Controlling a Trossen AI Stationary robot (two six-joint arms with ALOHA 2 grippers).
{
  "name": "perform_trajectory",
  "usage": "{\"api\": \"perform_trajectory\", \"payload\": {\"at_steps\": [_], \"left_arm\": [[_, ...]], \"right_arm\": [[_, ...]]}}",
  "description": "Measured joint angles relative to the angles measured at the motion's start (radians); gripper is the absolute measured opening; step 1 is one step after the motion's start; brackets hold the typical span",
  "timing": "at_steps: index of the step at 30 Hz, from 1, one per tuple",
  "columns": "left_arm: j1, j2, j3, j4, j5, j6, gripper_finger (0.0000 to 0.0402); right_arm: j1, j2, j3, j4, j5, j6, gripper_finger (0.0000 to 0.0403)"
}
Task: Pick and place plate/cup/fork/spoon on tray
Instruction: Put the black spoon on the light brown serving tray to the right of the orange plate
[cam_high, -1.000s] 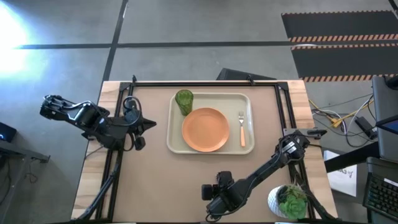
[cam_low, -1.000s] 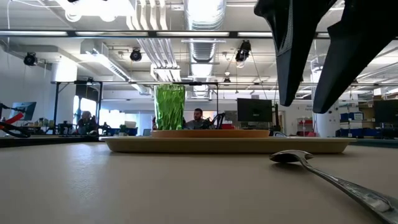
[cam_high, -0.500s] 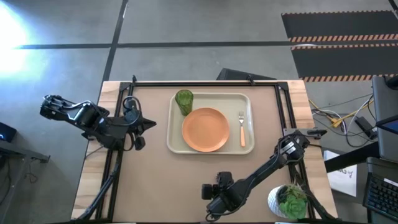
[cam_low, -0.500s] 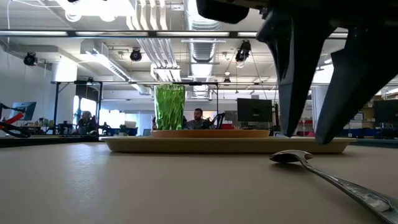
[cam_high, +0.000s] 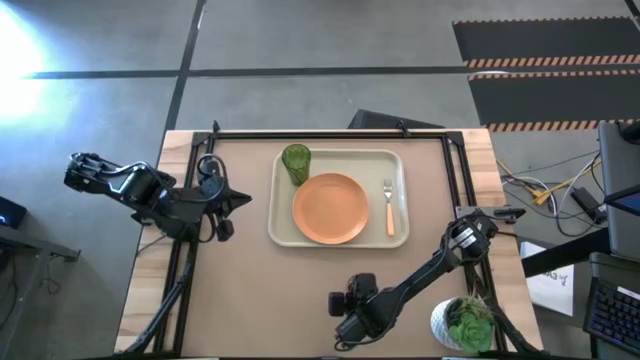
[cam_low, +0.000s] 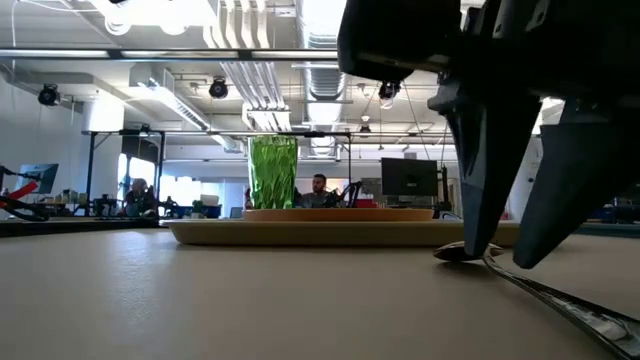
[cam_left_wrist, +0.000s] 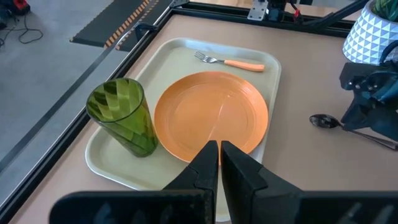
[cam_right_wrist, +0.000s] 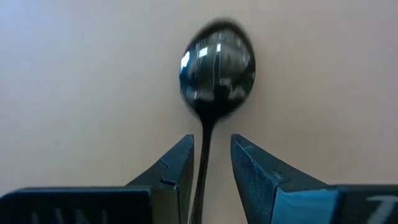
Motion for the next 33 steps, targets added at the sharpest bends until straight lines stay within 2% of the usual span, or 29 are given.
{"api": "perform_trajectory", "payload": {"at_steps": [15,24,27,31,33], "left_arm": [[0.000,0.000,0.000,0.000,0.000,0.000,0.0000],[0.000,0.000,0.000,0.000,0.000,0.001,0.0000],[0.000,0.000,0.000,-0.001,0.000,0.001,0.0000],[0.000,0.000,0.000,-0.001,0.000,0.001,0.0000],[0.000,0.000,0.000,-0.001,0.000,0.001,0.0000]], "right_arm": [[-0.002,-0.002,-0.061,0.065,0.031,0.009,0.0075],[-0.002,-0.001,-0.062,0.114,0.088,-0.051,0.0013],[-0.002,0.001,-0.062,0.163,0.148,-0.090,0.0010],[-0.002,-0.002,-0.063,0.257,0.326,-0.155,0.0009],[-0.003,-0.007,-0.063,0.262,0.337,-0.177,0.0009]]}}
